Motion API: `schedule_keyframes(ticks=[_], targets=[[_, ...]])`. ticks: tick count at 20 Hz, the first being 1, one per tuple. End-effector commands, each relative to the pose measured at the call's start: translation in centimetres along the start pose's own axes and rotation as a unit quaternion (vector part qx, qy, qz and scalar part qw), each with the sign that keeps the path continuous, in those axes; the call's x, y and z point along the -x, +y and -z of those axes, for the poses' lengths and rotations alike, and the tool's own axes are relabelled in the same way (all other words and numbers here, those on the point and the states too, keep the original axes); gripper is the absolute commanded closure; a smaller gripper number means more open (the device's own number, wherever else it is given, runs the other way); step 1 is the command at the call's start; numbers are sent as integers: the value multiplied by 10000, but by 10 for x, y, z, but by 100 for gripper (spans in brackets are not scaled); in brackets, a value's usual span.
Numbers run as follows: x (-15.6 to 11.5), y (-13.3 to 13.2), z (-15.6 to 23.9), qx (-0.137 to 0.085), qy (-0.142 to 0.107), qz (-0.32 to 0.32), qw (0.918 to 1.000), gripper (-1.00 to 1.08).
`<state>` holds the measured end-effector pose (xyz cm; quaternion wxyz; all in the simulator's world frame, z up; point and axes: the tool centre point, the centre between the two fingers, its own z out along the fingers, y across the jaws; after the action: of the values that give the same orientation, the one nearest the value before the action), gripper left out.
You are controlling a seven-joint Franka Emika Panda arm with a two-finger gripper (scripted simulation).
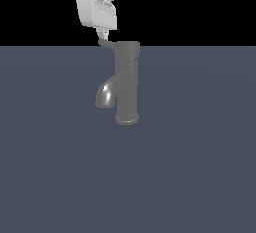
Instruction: Turn on the faucet by rotating a designated handle.
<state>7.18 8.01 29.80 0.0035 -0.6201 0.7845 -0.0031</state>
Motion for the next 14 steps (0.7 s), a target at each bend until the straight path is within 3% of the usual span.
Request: schedule_keyframes(ticks=[1,4,14], targets=[[5,12,0,47,8,35,10000,108],[3,9,0,6,15,14,10000,108],[-8,33,0,21,12,22,10000,108]])
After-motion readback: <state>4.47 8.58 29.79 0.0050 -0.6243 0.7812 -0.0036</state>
